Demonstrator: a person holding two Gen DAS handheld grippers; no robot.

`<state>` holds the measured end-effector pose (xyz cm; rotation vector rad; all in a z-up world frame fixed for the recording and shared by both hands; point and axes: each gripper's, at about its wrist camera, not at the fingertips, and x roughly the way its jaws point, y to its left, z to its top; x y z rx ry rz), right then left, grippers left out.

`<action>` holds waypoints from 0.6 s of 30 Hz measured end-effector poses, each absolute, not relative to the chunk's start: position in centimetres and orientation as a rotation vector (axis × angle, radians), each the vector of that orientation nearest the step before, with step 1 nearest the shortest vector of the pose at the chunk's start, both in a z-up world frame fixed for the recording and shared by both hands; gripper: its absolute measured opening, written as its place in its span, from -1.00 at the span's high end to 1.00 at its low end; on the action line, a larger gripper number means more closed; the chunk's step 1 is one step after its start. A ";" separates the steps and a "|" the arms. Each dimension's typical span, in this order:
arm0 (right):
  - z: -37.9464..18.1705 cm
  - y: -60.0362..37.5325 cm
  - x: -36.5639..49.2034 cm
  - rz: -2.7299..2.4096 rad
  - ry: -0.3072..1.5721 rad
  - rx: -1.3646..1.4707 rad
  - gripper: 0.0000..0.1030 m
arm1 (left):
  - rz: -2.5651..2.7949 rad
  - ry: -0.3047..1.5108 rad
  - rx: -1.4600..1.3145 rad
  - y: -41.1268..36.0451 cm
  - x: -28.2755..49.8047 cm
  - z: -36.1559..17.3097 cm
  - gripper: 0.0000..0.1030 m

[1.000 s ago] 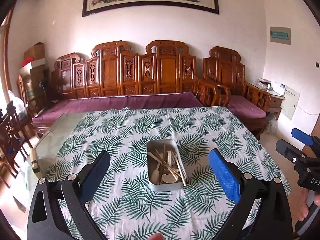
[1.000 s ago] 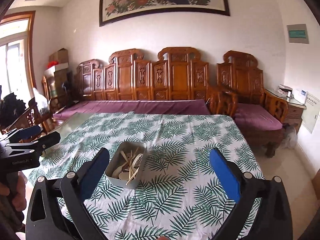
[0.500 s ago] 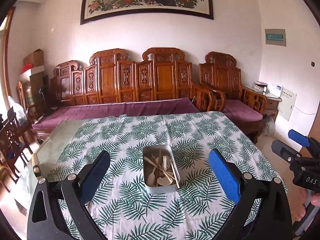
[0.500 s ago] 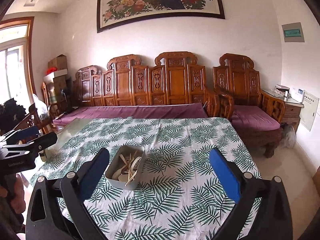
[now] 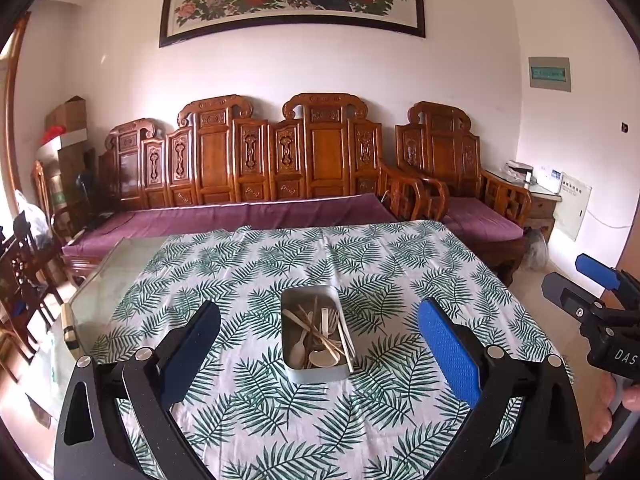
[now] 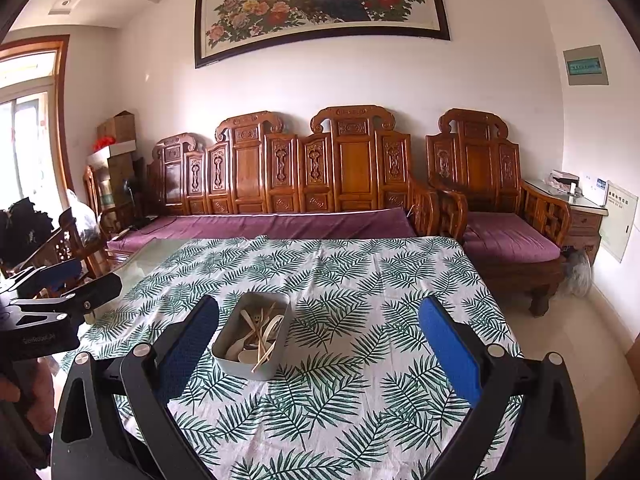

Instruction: Organize utensils

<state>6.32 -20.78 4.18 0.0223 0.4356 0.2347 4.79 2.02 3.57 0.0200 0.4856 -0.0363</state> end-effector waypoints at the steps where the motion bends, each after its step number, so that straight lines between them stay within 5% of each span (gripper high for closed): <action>1: 4.2 -20.8 6.3 0.234 0.435 0.023 -0.95 | -0.036 0.485 0.019 2.0 4.8 3.5 -0.85; 18: 4.2 -20.5 6.3 0.228 0.435 0.021 -0.95 | -0.028 0.489 0.012 2.0 4.7 3.1 -0.85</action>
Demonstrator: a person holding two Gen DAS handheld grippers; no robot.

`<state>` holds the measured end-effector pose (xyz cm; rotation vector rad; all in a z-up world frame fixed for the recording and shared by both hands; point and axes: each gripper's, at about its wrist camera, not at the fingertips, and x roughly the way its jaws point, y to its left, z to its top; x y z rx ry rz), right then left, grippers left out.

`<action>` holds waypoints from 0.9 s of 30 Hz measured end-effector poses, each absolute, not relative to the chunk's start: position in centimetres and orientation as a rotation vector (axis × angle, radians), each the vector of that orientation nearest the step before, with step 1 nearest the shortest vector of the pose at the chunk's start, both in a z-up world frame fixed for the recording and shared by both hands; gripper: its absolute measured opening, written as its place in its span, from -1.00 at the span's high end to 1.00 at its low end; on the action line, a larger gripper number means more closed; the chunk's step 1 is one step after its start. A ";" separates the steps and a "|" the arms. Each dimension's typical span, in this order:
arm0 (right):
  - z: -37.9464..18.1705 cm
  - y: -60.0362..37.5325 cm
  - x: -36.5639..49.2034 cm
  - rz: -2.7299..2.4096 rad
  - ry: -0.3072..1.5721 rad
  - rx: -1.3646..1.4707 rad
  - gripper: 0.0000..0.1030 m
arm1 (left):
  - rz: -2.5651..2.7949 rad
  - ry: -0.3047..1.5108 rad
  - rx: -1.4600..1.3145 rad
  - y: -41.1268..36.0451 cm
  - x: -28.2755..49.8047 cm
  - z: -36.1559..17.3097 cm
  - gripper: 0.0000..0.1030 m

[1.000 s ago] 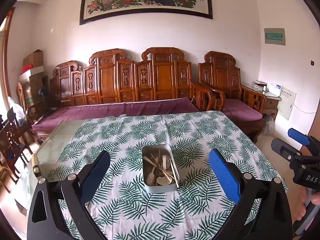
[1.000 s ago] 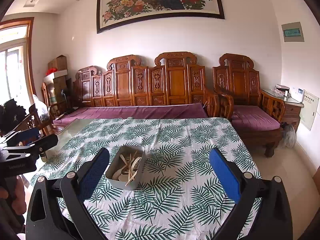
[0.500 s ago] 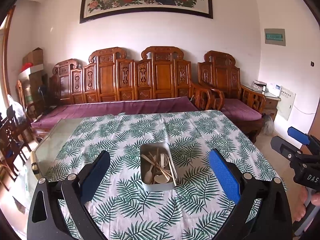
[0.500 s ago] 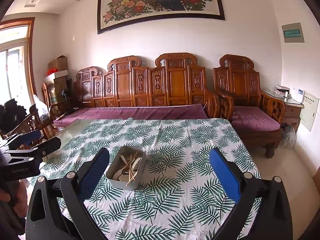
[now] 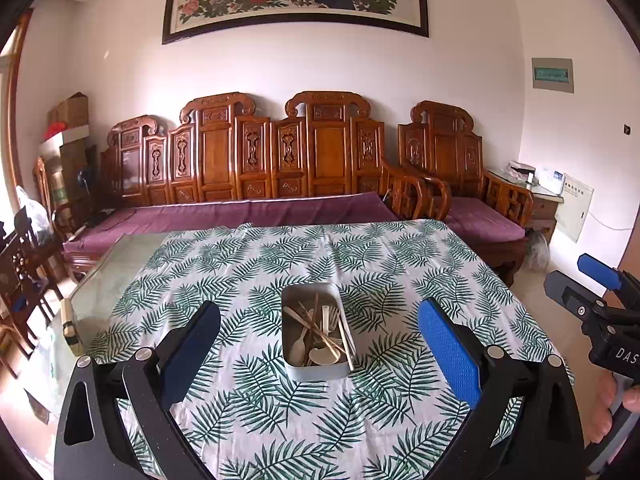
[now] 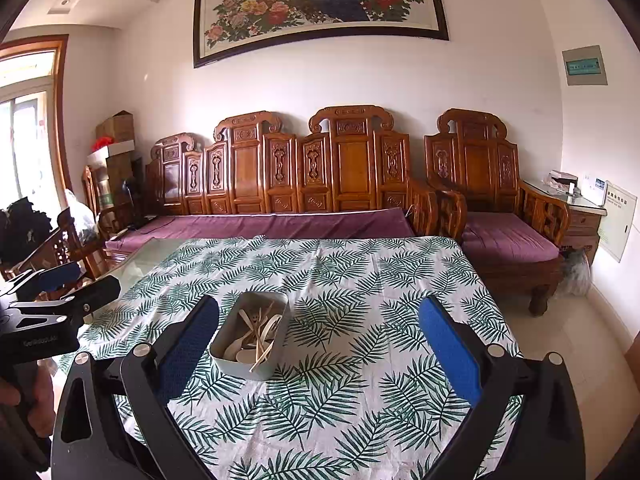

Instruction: Organize utensils

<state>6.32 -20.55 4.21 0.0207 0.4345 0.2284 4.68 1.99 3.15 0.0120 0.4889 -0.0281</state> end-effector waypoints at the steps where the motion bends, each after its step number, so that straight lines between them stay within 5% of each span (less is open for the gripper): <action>1: 4.2 -20.5 6.3 0.228 0.435 0.020 -0.95 | -0.029 0.490 0.014 1.9 4.7 3.1 -0.85; 27: 3.9 -20.7 6.0 0.225 0.430 0.024 -0.95 | -0.035 0.484 0.007 1.8 4.3 3.0 -0.85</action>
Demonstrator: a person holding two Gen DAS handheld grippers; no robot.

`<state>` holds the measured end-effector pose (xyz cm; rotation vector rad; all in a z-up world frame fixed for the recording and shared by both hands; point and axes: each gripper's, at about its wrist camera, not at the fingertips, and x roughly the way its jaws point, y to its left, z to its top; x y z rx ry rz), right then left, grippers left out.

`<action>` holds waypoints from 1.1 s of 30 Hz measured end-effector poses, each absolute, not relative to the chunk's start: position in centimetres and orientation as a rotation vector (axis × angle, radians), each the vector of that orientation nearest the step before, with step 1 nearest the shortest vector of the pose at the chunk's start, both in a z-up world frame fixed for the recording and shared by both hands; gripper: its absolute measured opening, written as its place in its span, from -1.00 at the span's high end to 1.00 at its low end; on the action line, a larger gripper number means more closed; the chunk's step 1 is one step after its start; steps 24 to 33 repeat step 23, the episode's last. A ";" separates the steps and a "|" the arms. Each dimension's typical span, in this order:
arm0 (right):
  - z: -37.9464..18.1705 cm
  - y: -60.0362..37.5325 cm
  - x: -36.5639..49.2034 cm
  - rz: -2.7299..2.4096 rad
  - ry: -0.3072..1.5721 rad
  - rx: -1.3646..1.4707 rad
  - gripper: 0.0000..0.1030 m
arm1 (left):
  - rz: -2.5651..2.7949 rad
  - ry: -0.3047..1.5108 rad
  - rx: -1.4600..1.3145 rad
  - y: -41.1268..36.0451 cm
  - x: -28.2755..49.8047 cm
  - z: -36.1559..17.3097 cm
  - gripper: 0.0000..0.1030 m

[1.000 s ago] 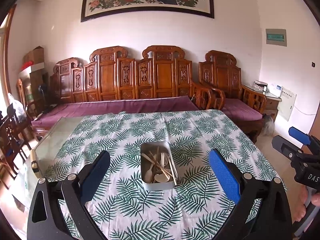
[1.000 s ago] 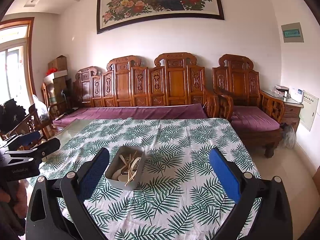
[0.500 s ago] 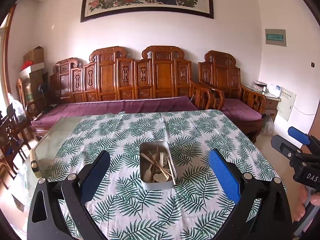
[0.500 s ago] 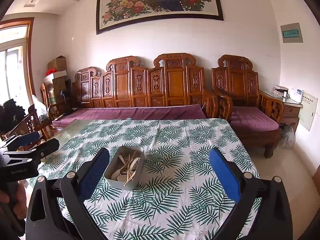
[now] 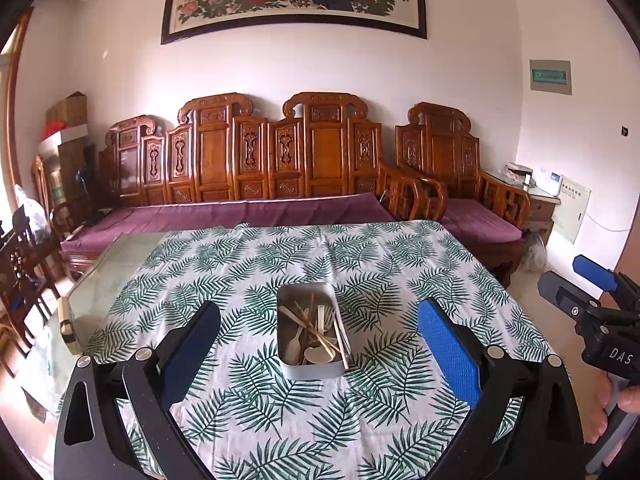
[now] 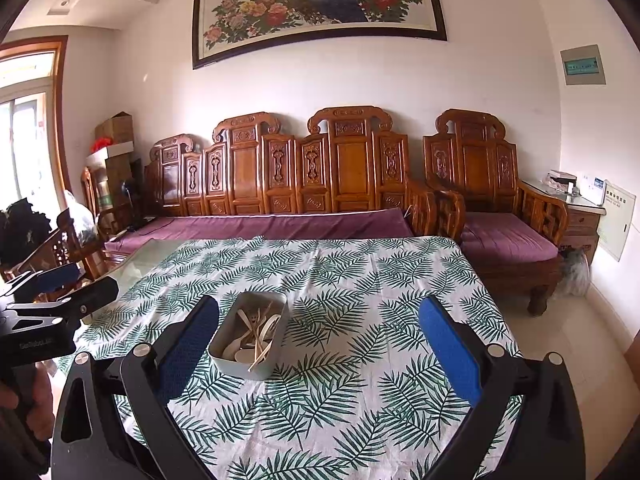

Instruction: Organize utensils

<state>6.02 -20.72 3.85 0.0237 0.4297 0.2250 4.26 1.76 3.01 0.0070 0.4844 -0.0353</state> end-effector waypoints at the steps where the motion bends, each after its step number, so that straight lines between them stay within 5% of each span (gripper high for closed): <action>1: 3.9 -20.7 6.0 0.225 0.429 0.025 -0.95 | -0.036 0.484 0.006 1.8 4.3 3.0 -0.85; 33: 3.8 -20.7 5.9 0.223 0.427 0.023 -0.95 | -0.028 0.485 0.008 1.1 4.2 3.4 -0.85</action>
